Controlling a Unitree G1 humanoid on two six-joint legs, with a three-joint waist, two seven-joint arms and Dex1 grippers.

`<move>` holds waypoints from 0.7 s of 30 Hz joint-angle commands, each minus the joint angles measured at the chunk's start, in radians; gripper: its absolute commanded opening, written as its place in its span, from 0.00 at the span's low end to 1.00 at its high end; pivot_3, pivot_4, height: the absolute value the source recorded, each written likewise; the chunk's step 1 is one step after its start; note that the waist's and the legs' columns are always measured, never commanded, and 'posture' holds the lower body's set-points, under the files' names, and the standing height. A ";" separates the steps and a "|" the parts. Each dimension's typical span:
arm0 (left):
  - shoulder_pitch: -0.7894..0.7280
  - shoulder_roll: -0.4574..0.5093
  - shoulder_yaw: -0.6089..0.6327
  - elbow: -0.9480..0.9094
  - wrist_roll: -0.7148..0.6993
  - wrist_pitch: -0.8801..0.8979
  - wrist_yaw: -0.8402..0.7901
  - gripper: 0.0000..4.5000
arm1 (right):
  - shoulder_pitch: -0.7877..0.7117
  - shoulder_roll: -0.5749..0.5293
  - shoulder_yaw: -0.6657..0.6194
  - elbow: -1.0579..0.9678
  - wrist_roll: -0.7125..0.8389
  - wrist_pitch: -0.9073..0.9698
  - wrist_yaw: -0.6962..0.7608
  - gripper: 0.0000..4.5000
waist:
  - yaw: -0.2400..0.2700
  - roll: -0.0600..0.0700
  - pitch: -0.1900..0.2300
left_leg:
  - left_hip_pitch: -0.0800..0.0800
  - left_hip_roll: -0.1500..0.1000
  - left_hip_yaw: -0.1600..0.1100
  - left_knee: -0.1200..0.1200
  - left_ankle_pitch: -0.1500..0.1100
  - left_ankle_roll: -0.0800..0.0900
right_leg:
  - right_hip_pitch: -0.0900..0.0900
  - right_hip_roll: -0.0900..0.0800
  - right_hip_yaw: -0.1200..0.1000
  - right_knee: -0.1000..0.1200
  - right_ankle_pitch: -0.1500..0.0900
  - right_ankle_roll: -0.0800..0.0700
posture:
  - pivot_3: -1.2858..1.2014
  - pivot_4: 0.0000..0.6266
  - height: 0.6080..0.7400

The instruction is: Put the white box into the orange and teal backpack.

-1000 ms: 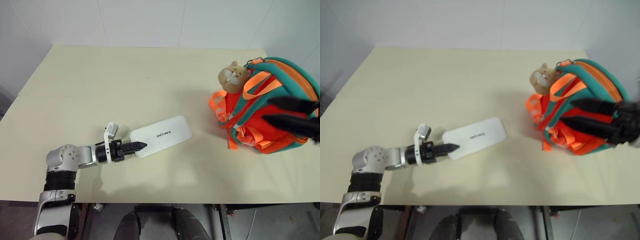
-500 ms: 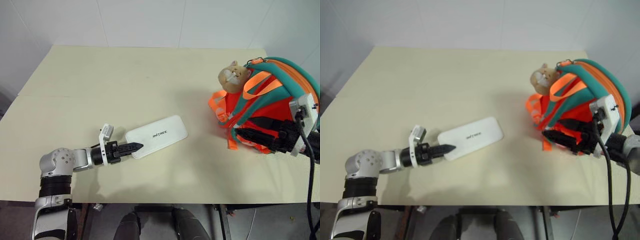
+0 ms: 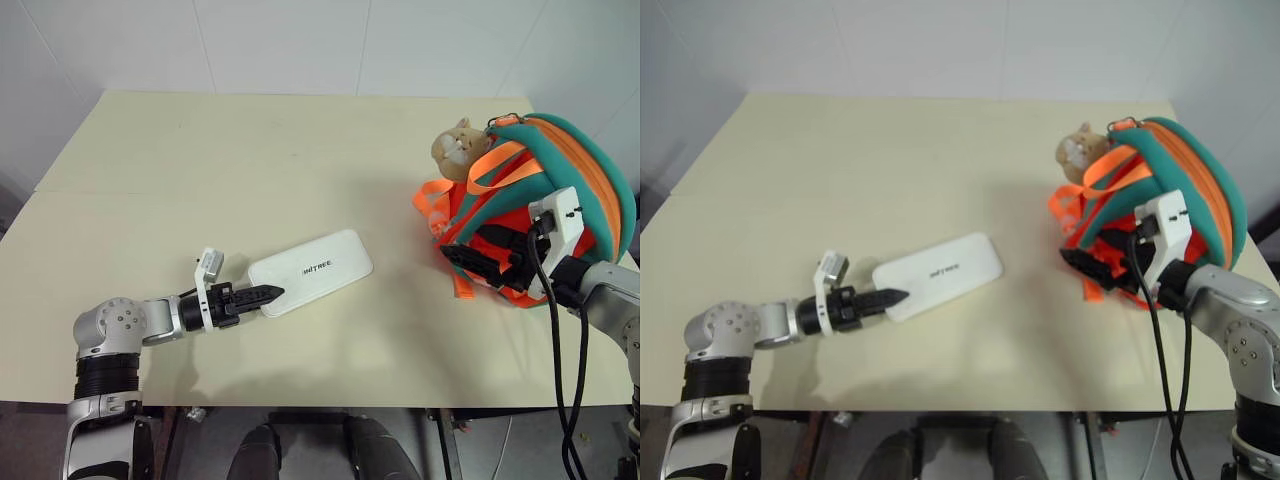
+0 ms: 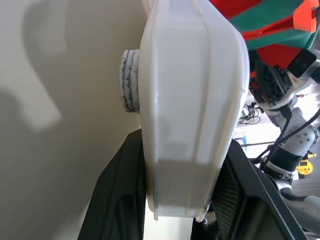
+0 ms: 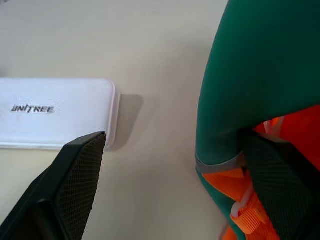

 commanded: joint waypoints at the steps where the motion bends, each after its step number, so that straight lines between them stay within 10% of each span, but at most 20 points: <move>1: 0.027 0.018 0.025 -0.025 0.005 0.005 0.036 0.30 | 0.012 -0.041 -0.069 -0.052 0.016 0.027 -0.019 0.99 | 0.000 0.000 0.000 | 0.000 0.000 0.000 0.000 0.000 0.000 | 0.000 0.000 0.000 0.000 0.000 0.000 | 0.52 0.24 1.00; 21: -0.002 0.022 0.006 0.006 0.011 -0.010 0.027 0.30 | -0.104 0.232 0.025 -0.026 -0.134 -0.086 -0.300 0.99 | 0.001 0.000 0.000 | 0.000 0.000 0.000 -0.001 0.000 0.000 | 0.000 0.000 0.000 -0.001 0.000 0.000 | 0.52 0.24 1.00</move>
